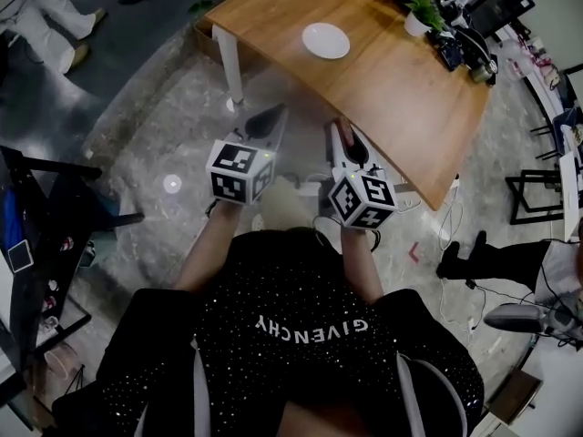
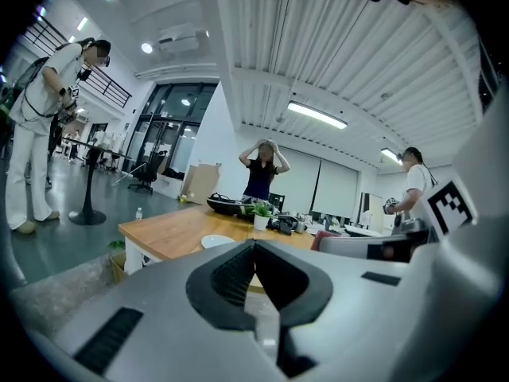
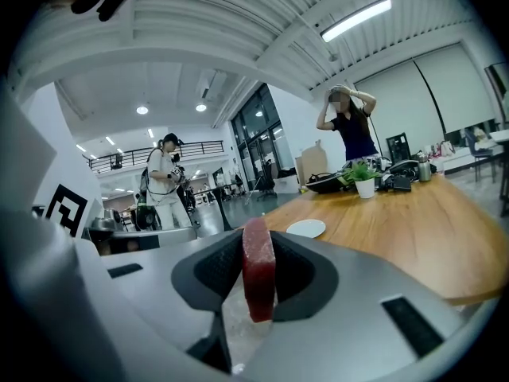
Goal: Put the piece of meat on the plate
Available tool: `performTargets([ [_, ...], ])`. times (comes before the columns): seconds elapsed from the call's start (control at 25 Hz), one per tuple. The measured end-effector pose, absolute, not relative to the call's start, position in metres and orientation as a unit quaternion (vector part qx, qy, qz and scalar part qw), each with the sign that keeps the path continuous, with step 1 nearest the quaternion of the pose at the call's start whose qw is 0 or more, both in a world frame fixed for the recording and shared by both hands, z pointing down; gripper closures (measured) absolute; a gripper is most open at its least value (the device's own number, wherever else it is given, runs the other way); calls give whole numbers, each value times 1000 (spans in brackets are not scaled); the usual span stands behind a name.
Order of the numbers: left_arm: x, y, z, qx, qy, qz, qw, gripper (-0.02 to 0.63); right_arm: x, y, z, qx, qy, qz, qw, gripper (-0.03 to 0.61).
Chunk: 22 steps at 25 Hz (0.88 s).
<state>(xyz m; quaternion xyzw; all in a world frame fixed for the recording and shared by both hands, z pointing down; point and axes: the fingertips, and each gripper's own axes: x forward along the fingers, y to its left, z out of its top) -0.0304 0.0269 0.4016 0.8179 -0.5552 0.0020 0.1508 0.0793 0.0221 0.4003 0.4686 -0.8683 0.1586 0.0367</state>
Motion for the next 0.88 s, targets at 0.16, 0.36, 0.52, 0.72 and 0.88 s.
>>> performTargets([
  [0.16, -29, 23, 400, 816, -556, -7, 157, 603, 79, 20, 393, 468, -870, 151, 35, 480],
  [0.36, -21, 18, 400, 823, -547, -3, 153, 603, 81, 13, 392, 469, -867, 166, 20, 480],
  [0.52, -18, 6, 396, 832, -536, -5, 144, 603, 82, -2, 391, 472, -865, 168, 9, 480],
  [0.72, -24, -21, 400, 832, -538, 8, 137, 603, 72, -29, 396, 470, -864, 178, -4, 480],
  [0.88, -31, -53, 400, 831, -540, 11, 132, 603, 53, -62, 392, 455, -872, 178, -12, 480],
])
